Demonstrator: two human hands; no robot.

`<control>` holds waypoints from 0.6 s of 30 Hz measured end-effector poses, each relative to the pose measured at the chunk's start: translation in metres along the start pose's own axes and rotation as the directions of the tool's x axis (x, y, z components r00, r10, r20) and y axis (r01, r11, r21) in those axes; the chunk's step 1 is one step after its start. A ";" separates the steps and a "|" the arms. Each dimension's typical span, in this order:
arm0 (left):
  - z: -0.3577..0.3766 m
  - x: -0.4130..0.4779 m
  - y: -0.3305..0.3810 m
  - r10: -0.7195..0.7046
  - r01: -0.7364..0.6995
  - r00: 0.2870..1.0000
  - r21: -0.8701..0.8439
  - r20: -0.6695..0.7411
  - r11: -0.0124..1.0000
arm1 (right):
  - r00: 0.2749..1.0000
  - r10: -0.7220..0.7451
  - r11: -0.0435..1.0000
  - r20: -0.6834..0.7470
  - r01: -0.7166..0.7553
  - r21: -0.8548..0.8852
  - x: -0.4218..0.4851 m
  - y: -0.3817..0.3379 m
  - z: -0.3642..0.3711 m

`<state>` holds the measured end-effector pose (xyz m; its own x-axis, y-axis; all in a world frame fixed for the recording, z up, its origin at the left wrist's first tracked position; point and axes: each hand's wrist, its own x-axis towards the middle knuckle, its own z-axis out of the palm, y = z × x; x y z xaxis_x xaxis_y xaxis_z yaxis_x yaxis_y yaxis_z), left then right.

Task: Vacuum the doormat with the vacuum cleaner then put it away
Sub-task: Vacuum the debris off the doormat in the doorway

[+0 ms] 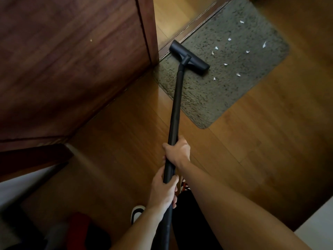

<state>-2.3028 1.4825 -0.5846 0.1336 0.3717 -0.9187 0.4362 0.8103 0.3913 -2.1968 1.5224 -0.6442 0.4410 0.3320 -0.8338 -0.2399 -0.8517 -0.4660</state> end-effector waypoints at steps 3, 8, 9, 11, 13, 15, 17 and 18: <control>-0.001 -0.003 -0.001 0.002 -0.002 1.000 -0.010 0.005 1.000 | 1.000 0.000 1.000 0.001 0.000 -0.014 -0.002 0.001 0.000; -0.012 -0.013 -0.018 -0.019 0.020 1.000 -0.010 0.012 1.000 | 1.000 0.008 1.000 0.002 -0.008 -0.006 -0.021 0.016 0.009; -0.016 -0.016 -0.022 -0.019 0.019 1.000 -0.005 0.013 1.000 | 1.000 0.012 1.000 -0.001 -0.012 0.001 -0.025 0.020 0.013; -0.025 -0.020 -0.033 -0.017 0.017 1.000 0.008 0.015 1.000 | 1.000 0.018 1.000 -0.006 -0.018 0.007 -0.034 0.029 0.020; -0.037 -0.024 -0.044 -0.019 0.019 1.000 0.027 0.019 0.999 | 1.000 0.027 1.000 -0.003 -0.027 0.014 -0.044 0.038 0.029; -0.050 -0.029 -0.057 -0.022 0.021 1.000 0.059 0.016 0.998 | 0.999 0.039 0.999 0.016 -0.039 0.024 -0.055 0.049 0.040; -0.064 -0.034 -0.067 -0.021 0.020 1.000 0.084 0.011 0.996 | 0.999 0.023 1.000 0.032 -0.023 -0.004 -0.065 0.061 0.053; -0.071 -0.036 -0.072 -0.018 0.017 1.000 0.096 0.011 0.995 | 0.999 0.000 0.999 0.041 0.001 -0.032 -0.071 0.067 0.059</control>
<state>-2.4025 1.4430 -0.5757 0.1357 0.3518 -0.9262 0.5217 0.7694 0.3687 -2.2951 1.4658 -0.6338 0.4054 0.3484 -0.8451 -0.2114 -0.8637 -0.4575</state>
